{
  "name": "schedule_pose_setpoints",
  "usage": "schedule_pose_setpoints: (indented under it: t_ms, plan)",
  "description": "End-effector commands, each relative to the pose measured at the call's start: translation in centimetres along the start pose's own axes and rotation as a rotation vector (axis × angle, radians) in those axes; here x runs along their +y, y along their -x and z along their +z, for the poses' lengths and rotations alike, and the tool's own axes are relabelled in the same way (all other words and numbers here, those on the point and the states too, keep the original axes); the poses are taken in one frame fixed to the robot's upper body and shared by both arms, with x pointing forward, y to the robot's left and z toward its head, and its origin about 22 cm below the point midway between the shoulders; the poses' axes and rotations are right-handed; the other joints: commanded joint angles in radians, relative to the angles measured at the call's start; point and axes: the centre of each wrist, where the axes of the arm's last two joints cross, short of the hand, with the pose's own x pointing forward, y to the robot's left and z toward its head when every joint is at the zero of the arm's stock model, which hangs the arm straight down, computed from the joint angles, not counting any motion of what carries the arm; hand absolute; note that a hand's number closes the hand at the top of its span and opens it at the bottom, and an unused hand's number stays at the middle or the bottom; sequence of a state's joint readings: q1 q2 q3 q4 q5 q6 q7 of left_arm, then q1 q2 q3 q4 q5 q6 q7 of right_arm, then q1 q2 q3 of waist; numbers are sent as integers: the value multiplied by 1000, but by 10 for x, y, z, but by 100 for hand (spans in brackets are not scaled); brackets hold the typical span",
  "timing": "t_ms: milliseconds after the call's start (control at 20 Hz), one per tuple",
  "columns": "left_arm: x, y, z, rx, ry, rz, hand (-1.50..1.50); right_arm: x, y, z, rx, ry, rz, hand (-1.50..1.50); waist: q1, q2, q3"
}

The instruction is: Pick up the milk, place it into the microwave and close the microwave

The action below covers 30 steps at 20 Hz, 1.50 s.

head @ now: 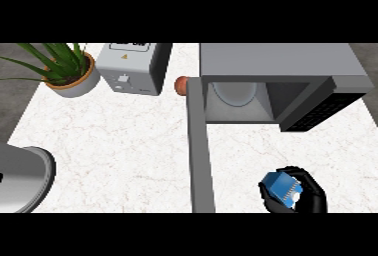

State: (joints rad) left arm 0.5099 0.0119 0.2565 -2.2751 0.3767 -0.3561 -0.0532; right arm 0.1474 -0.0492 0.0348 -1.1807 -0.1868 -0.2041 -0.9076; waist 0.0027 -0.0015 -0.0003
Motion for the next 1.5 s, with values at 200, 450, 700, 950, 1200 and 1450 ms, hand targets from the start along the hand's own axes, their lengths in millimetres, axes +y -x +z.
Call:
schedule_pose_setpoints:
  t_ms: [200,450,700,950,1200,1450]
  plan:
    - [2,-6,-2,13,13,14,-150,-25,-12,-72,-49,-176,-84,150,7,1,1]
    - [-5,0,-11,12,28,16,-150,-19,-19,-107,-74,-273,-152,150,2,2,0]
    - [-6,-5,-2,-6,9,22,-150,1,-44,-90,-79,-344,-218,150,-2,-1,0]
    - [9,-6,10,9,-6,17,-150,26,-65,-111,-94,-331,-150,150,4,0,0]
    - [20,1,14,7,-5,25,-150,66,-78,-135,-109,-327,-38,150,11,0,0]
    - [19,-3,12,8,-23,16,-150,101,-78,-171,-77,-324,10,150,14,2,0]
